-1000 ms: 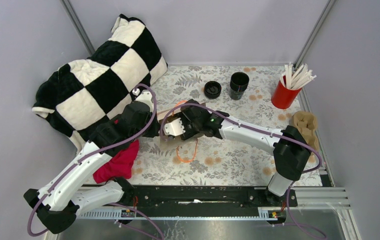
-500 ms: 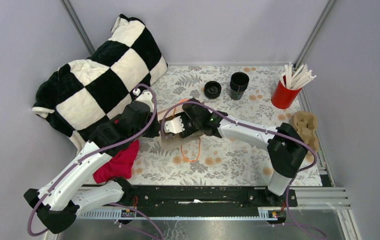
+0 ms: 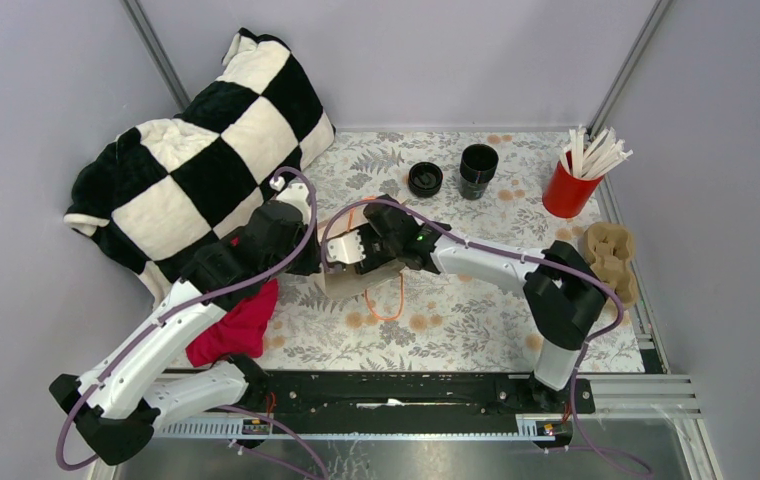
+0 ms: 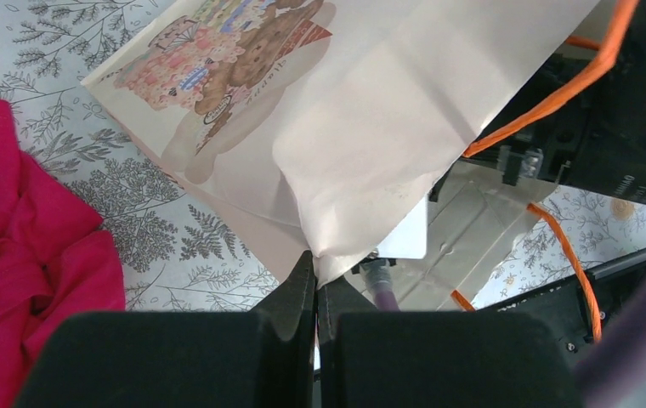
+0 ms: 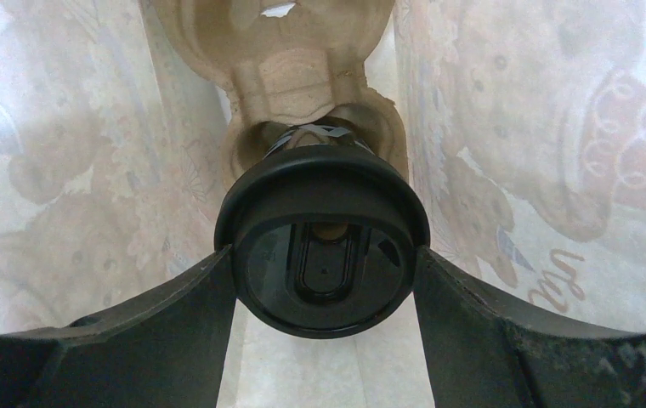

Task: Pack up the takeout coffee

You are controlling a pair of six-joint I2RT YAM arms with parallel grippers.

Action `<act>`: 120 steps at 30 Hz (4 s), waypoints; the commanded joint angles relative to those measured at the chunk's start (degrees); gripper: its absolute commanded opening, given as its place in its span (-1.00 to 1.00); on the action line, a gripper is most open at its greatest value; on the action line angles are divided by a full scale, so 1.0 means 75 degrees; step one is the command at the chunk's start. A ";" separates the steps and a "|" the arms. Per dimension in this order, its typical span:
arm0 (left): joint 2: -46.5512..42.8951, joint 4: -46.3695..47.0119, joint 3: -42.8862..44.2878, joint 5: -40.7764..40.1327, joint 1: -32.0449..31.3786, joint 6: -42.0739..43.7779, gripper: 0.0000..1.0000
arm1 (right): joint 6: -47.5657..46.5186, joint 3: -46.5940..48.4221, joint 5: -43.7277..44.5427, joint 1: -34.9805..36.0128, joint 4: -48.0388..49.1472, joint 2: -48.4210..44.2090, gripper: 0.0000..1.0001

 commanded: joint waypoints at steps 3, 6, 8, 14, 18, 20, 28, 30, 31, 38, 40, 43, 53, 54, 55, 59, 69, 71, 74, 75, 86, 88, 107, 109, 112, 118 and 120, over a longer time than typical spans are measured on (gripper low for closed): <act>0.0026 0.0142 0.0327 0.0412 -0.0029 0.0064 -1.00 | 0.0302 0.0180 -0.0484 -0.0097 0.0396 0.0250 -0.46; 0.0104 0.0151 0.0454 0.0578 -0.0021 0.0135 -1.00 | 0.0368 0.0081 -0.0473 -0.0094 0.0330 0.0113 -0.43; 0.0195 0.0154 0.0561 0.0808 -0.0030 0.0188 -1.00 | 0.0386 0.0073 -0.0457 -0.0094 0.0225 -0.0018 -0.42; 0.0242 0.0189 0.0688 0.1463 -0.0030 0.0286 -1.00 | 0.0594 0.0231 -0.0696 -0.0062 -0.0373 -0.0390 -0.41; 0.0167 -0.0014 0.0825 0.1757 -0.0023 0.0268 -1.00 | 0.0695 0.0235 -0.0523 -0.0006 -0.0941 -0.0640 -0.42; 0.0124 -0.0117 0.0878 0.1814 -0.0030 0.0222 -1.00 | 0.0697 0.0178 -0.0557 -0.0001 -0.1130 -0.0771 -0.42; 0.0287 -0.0629 0.1250 0.1976 -0.0030 -0.0175 -1.00 | 0.0869 0.0529 -0.0716 0.0167 -0.2486 -0.1052 -0.43; 0.0476 -0.0998 0.1494 0.1655 -0.0029 -0.0458 -1.00 | 0.0920 0.0547 -0.0728 0.0180 -0.2746 -0.1072 -0.43; 0.0575 -0.1222 0.1632 0.1477 -0.0024 -0.0606 -0.99 | 0.0945 0.0566 -0.0760 0.0176 -0.2868 -0.1037 -0.43; 0.1046 -0.2062 0.2372 0.0684 -0.0019 -0.0852 -0.69 | 0.1430 0.1357 -0.1046 0.0208 -0.3701 -0.0337 -0.43; 0.1025 -0.2134 0.2518 0.0550 -0.0017 -0.0792 -0.38 | 0.1514 0.1598 -0.1212 0.0210 -0.4044 -0.0108 -0.43; 0.0991 -0.2384 0.2901 0.0161 -0.0018 -0.0681 0.05 | 0.1770 0.1926 -0.1403 0.0211 -0.4425 0.0216 -0.44; 0.1033 -0.3121 0.4411 -0.1502 -0.0018 -0.0204 0.65 | 0.2512 0.2663 -0.0963 0.0185 -0.4644 0.1366 -0.50; 0.1052 -0.3162 0.4541 -0.1683 -0.0019 -0.0097 0.65 | 0.2546 0.2669 -0.0983 0.0168 -0.4711 0.1430 -0.52; 0.1072 -0.3218 0.4676 -0.1845 -0.0016 -0.0022 0.66 | 0.2583 0.2620 -0.1067 0.0140 -0.4731 0.1470 -0.53; 0.1085 -0.3200 0.4862 -0.2163 -0.0016 0.0200 0.66 | 0.2758 0.2590 -0.1568 -0.0030 -0.4984 0.1669 -0.59; 0.1094 -0.2830 0.4602 -0.2162 -0.0011 0.0588 0.70 | 0.2605 0.2632 -0.1361 -0.0106 -0.5984 0.1767 -0.60; 0.1094 -0.2789 0.4596 -0.2184 -0.0018 0.0632 0.71 | 0.2643 0.2554 -0.1338 -0.0128 -0.6031 0.1835 -0.60; 0.1083 -0.2858 0.4617 -0.2196 -0.0019 0.0641 0.71 | 0.2814 0.2515 -0.1355 -0.0175 -0.5925 0.2133 -0.64; 0.1075 -0.2905 0.4629 -0.2196 -0.0014 0.0636 0.71 | 0.2854 0.2474 -0.1401 -0.0199 -0.5865 0.2235 -0.65; 0.1060 -0.2954 0.4604 -0.2184 -0.0019 0.0489 0.71 | 0.3053 0.1710 -0.1681 -0.0758 -0.5492 0.2254 -0.71; 0.1060 -0.2929 0.4587 -0.2184 -0.0019 0.0473 0.71 | 0.3054 0.1398 -0.1817 -0.0849 -0.5440 0.2259 -0.72; 0.0994 -0.2869 0.4322 -0.2060 -0.0017 0.0389 0.71 | 0.3682 0.0221 -0.3003 -0.0880 -0.4733 0.2637 -0.78; 0.0951 -0.2869 0.4277 -0.2059 -0.0010 0.0366 0.71 | 0.3685 0.0231 -0.2910 -0.0879 -0.4731 0.2579 -0.77; 0.0897 -0.2821 0.4191 -0.1991 -0.0018 0.0332 0.71 | 0.3666 0.0384 -0.2878 -0.0884 -0.4769 0.2561 -0.77; 0.0942 -0.2748 0.4296 -0.2004 -0.0015 0.0377 0.71 | 0.3982 0.1341 -0.2878 -0.0880 -0.5057 0.2221 -0.62; 0.0925 -0.2699 0.4292 -0.2018 -0.0018 0.0377 0.71 | 0.4179 0.1833 -0.2852 -0.0888 -0.5261 0.2192 -0.54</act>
